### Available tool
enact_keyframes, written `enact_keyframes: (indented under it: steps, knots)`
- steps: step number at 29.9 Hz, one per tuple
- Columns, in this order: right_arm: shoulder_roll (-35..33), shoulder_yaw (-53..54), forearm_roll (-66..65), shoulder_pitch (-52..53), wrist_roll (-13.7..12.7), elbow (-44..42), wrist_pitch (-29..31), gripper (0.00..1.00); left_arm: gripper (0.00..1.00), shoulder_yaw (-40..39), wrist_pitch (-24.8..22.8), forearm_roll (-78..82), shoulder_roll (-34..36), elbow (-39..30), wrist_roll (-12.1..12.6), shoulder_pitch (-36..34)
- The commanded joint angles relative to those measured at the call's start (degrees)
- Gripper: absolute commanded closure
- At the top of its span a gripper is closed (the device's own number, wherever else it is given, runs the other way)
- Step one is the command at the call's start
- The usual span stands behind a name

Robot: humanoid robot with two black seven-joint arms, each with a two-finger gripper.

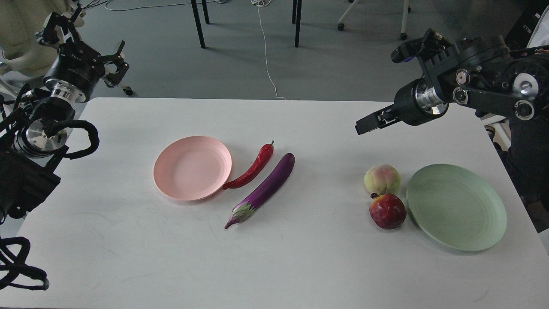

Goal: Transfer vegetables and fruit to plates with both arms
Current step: 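Reach the right gripper down and grasp the peach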

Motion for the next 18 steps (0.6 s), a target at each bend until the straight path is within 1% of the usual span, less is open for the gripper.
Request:
enact_keyframes:
  steps: [1,6,13,18]
  knots:
    - [2.58,-0.79,-0.19,-2.64,0.01,-1.40,0.01,0.01,0.02,-0.09,0.00,0.00,0.00,0.00,0.00,0.03]
    - [4.78,-2.37,-0.19,-7.04,0.01,-5.01,0.01,0.01,0.02,-0.09,0.00,0.00,0.00,0.00,0.00,0.03]
    - [4.69,-3.25,-1.50,-9.85,0.01,-5.89,0.01,0.02,0.02,-0.18,0.00,0.00,0.35,0.00,0.00,0.11]
    - [4.52,-3.60,-4.23,-11.87,0.01,-6.51,0.01,0.05,0.02,-0.36,0.00,0.00,0.35,0.00,0.00,0.20]
